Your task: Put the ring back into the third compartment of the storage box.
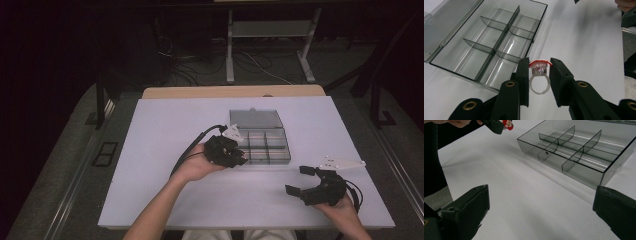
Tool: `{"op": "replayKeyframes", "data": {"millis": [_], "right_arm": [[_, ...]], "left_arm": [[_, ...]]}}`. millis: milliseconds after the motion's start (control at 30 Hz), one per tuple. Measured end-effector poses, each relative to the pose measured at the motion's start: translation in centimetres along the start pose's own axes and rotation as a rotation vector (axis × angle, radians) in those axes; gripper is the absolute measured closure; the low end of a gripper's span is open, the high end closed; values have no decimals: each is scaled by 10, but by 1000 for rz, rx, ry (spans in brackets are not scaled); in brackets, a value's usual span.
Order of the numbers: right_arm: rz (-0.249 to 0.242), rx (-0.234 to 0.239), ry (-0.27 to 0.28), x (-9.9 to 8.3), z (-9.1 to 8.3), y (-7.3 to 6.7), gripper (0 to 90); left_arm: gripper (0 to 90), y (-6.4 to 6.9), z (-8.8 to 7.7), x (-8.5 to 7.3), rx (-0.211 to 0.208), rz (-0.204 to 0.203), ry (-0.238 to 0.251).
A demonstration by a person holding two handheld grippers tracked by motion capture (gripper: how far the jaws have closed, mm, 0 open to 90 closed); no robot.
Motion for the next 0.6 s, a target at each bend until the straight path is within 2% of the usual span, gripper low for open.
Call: {"op": "replayKeyframes", "data": {"millis": [133, 267, 367, 600], "right_arm": [[2, 1, 0, 0, 0, 0, 7], [0, 1, 2, 0, -1, 0, 8], [11, 3, 1, 0, -1, -1, 7], [-1, 2, 3, 0, -1, 0, 7]], "left_arm": [[687, -1, 0, 5, -4, 13, -1], [687, -4, 2, 10, -2, 9, 4], [687, -5, 4, 14, -2, 18, 1], [687, -5, 8, 24, -10, 45, -8]]}}
Point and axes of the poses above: each handheld gripper's, and its own axes: z roughly forward along the jaws, x roughly out of its top, y roughly to its right, the point moved 2 cm from there along z, roughly forward along the jaws, and after that the axes turned 13 degrees about x, right-handed, at the moved point
